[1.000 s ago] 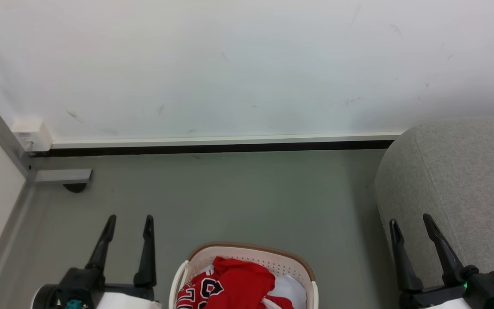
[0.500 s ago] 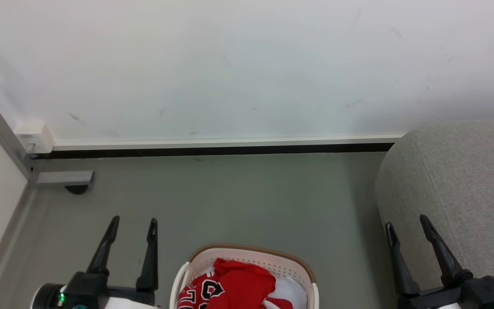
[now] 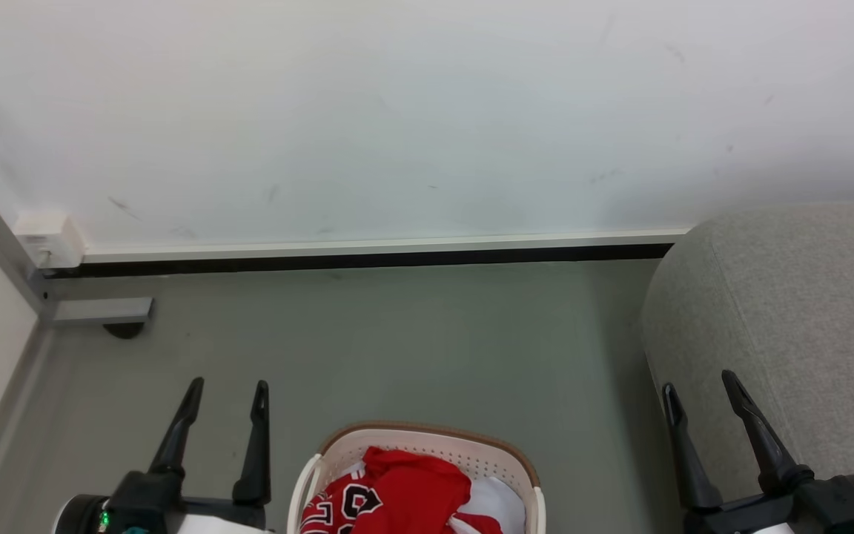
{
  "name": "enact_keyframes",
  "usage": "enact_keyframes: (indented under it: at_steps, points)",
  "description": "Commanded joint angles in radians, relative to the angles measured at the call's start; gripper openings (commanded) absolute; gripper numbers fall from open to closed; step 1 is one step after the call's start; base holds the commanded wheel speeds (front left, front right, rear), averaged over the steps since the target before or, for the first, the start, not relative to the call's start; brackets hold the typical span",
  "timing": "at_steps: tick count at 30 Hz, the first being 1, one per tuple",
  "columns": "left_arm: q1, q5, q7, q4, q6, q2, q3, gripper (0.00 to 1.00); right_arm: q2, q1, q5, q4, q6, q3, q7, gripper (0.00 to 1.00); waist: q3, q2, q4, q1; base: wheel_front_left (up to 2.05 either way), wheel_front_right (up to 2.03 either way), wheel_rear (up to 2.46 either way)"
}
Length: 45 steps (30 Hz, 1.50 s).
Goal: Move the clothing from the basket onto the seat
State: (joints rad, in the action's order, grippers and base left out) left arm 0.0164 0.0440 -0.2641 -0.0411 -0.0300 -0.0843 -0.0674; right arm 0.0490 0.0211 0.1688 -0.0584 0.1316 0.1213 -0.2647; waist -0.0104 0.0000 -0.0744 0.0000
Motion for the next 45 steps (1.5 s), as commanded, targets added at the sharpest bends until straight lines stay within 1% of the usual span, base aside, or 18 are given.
enact_keyframes:
  at_steps: [1,7,10,12,16,19,22,27,31,36,38,42,45]
  points:
    - [-0.004,0.006,-0.001,-0.002,0.004,-0.002,0.007,1.00,0.003,0.008,0.005,0.006,-0.002,0.002,0.000,1.00,0.003,0.0000,-0.006,0.0000,0.00,0.00,0.00]
    - [0.003,0.011,-0.001,-0.002,0.011,-0.003,0.029,1.00,0.003,0.027,-0.001,0.006,-0.002,0.018,0.001,1.00,0.042,0.0000,-0.060,0.0000,0.00,0.00,0.00]
    - [0.023,0.006,-0.001,0.002,0.018,-0.005,0.035,1.00,0.003,0.047,0.051,0.022,-0.002,0.013,0.001,1.00,0.078,0.0000,-0.096,0.0000,0.00,0.00,0.00]
    - [0.035,0.002,-0.001,-0.003,0.019,-0.007,0.038,1.00,0.002,0.060,0.062,0.034,-0.002,0.019,0.001,1.00,0.107,0.0000,-0.120,0.0000,0.00,0.00,0.00]
    - [0.084,0.001,-0.001,-0.031,0.038,-0.012,0.037,1.00,0.002,0.091,0.119,0.063,-0.002,0.016,0.001,1.00,0.172,0.0000,-0.160,0.0000,0.00,0.00,0.00]
    - [0.129,0.006,-0.001,-0.091,0.059,-0.021,0.033,1.00,0.002,0.118,0.152,0.082,-0.002,0.020,0.001,1.00,0.224,0.0000,-0.183,0.0000,0.00,0.00,0.00]
    - [0.186,0.020,0.001,-0.205,0.080,-0.029,0.026,1.00,0.002,0.144,0.176,0.102,-0.002,0.018,0.001,1.00,0.268,0.0000,-0.204,0.0000,0.00,0.00,0.00]
    - [0.306,0.026,0.092,-0.421,0.111,-0.048,-0.001,1.00,0.002,0.182,0.197,0.137,-0.002,0.011,0.001,1.00,0.354,0.0000,-0.227,0.0000,0.00,0.00,0.00]
    - [0.392,0.020,0.170,-0.559,0.129,-0.067,-0.033,1.00,0.002,0.218,0.226,0.156,-0.002,-0.006,0.001,1.00,0.419,0.0000,-0.254,0.0000,0.00,0.00,0.00]
    - [0.487,0.045,0.290,-0.725,0.151,-0.088,-0.066,1.00,0.002,0.254,0.248,0.190,-0.002,-0.012,0.001,1.00,0.490,0.0000,-0.290,0.0000,0.00,0.00,0.00]
    - [0.516,0.045,0.348,-0.788,0.154,-0.095,-0.090,1.00,0.002,0.258,0.234,0.203,-0.002,-0.007,0.001,1.00,0.514,0.0000,-0.303,0.0000,0.00,0.00,0.00]
    - [0.571,0.055,0.471,-0.909,0.158,-0.109,-0.113,1.00,0.002,0.267,0.252,0.214,-0.002,0.009,0.001,1.00,0.553,0.0000,-0.335,0.0000,0.00,0.00,0.00]
    - [0.613,0.048,0.531,-0.973,0.153,-0.133,-0.122,1.00,0.002,0.273,0.256,0.224,-0.002,0.024,0.001,1.00,0.584,0.0000,-0.360,0.0000,0.00,0.00,0.00]
